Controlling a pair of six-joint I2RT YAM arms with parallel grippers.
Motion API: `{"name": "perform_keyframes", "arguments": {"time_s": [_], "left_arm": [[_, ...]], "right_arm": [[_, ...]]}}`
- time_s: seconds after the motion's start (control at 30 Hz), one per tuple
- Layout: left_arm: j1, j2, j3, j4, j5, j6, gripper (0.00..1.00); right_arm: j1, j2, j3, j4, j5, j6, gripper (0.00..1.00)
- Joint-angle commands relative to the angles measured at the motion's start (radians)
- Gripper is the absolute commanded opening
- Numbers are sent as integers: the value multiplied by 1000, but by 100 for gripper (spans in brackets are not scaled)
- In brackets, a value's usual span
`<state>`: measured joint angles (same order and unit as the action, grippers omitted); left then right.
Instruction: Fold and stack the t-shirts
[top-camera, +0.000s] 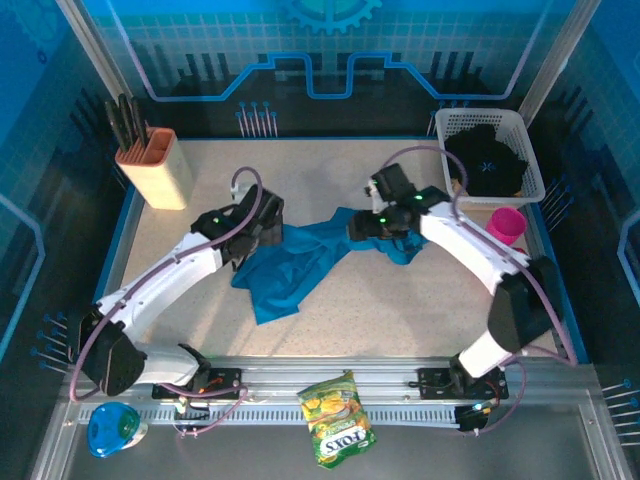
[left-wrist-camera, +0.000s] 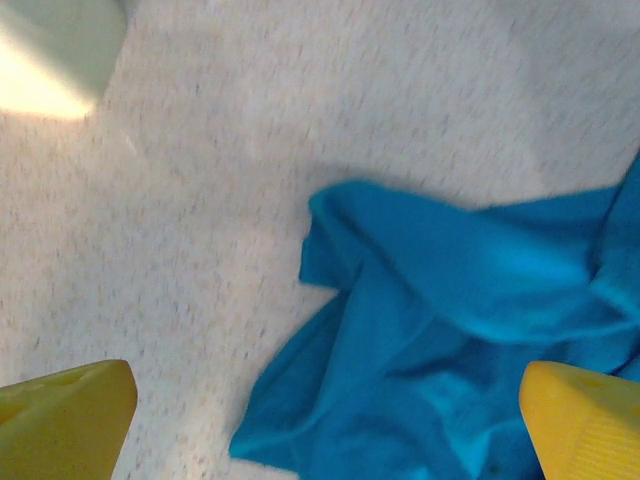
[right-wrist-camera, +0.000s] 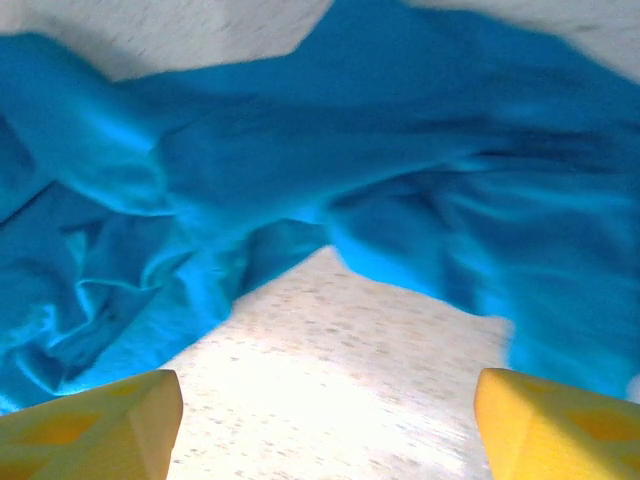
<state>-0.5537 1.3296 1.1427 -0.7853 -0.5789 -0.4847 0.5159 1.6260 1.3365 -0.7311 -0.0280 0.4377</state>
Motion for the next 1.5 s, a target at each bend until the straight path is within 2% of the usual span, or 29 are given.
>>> {"name": "perform_keyframes", "arguments": {"time_s": [0.0,0.23,0.43,0.6,0.7,0.83,0.97,1.17,1.47], "left_arm": [[8,10,-70,-28,55,-72,99],[31,190,12,122,117,-42,95],[35,418,118,185,119,-57,90],[37,557,123,198,153,-112,75],[30,574,70,219,181,-141,59],[18,548,-17,234,179,-181,45],[10,518,-72,238,176,-204,42],[0,496,-77,242,178,-204,42],[-19,509,-62,245,190,-196,42]], "right_arm": [[64,155,118,-1,-27,24,76],[124,468,443,-108,74,1,73],[126,609,556,-134,148,32,66],[127,670,576,-159,203,70,54],[131,623,477,-110,225,95,49],[130,520,300,-11,240,140,48],[111,444,246,25,251,157,57],[63,443,357,-16,311,150,61],[-11,649,571,-69,286,151,48]]}}
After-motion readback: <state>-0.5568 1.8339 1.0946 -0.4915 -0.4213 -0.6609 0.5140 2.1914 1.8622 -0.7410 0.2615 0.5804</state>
